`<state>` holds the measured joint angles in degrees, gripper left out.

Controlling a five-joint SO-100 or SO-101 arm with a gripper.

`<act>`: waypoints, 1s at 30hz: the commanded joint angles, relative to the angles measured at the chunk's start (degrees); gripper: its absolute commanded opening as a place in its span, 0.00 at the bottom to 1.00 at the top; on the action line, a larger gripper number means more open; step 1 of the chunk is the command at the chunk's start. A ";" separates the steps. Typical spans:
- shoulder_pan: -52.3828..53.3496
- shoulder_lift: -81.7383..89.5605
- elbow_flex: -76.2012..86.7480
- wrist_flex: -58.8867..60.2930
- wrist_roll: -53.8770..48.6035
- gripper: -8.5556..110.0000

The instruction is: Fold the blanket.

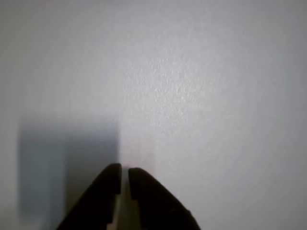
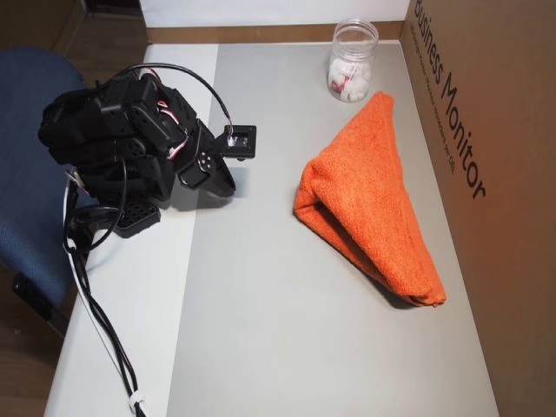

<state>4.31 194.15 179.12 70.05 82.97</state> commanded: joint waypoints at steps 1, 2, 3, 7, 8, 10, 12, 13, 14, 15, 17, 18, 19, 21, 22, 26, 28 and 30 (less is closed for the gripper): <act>-0.35 0.62 0.44 2.20 -0.44 0.07; -0.35 0.62 0.44 3.25 -0.44 0.07; -0.35 0.62 0.44 4.31 -0.26 0.07; -0.35 0.62 0.44 5.80 0.44 0.07; -0.35 0.62 0.44 5.80 0.44 0.07; -0.35 0.62 0.44 5.80 0.44 0.07; -0.35 0.62 0.44 5.80 0.44 0.07; -0.35 0.62 0.44 5.80 0.44 0.07; -0.35 0.62 0.44 5.80 0.44 0.07; -0.26 0.62 0.44 5.80 0.26 0.07; 0.26 0.53 0.44 5.80 -0.35 0.07; 0.53 0.44 0.44 5.80 -0.35 0.07; 0.62 0.44 0.44 5.80 -0.35 0.07; 0.62 0.44 0.44 5.71 -0.35 0.07; 0.62 0.44 0.44 5.71 -0.35 0.07; 0.62 0.44 0.44 5.71 -0.35 0.07; 0.62 0.44 0.44 5.71 -0.35 0.07; 0.62 0.44 0.44 5.71 -0.35 0.07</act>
<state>4.66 194.15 179.12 75.67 82.97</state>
